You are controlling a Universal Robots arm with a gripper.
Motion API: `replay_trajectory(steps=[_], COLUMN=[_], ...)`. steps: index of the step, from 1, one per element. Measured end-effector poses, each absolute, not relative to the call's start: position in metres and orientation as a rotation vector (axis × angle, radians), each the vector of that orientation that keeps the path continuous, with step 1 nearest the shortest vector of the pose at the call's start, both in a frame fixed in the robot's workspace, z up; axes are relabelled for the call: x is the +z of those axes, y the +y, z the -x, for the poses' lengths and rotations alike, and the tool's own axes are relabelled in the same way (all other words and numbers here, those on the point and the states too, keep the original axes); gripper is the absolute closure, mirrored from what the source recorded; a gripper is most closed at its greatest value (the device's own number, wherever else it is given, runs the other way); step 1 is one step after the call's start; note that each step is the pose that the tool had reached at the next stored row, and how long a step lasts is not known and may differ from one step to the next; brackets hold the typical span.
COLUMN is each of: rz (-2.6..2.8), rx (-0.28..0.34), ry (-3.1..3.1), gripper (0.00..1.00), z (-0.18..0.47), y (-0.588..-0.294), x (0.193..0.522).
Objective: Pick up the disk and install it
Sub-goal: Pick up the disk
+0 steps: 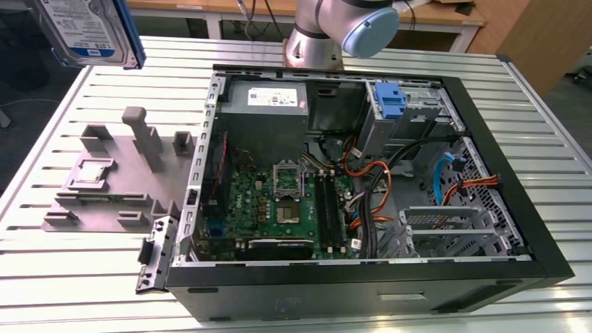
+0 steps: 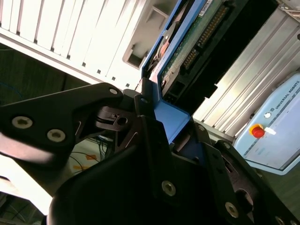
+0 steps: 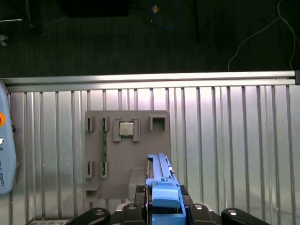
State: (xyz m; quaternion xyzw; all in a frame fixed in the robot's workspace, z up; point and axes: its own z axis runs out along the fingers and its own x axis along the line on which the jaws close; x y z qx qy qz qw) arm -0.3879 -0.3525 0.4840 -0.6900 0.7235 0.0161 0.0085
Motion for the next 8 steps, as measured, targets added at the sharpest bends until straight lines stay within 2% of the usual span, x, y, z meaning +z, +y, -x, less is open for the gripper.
replay_trajectory(steps=[8], rz=[2.156], rx=[0.05], ry=[2.261], gripper=[0.63], z=[0.3796], y=[-0.3525], x=[0.484])
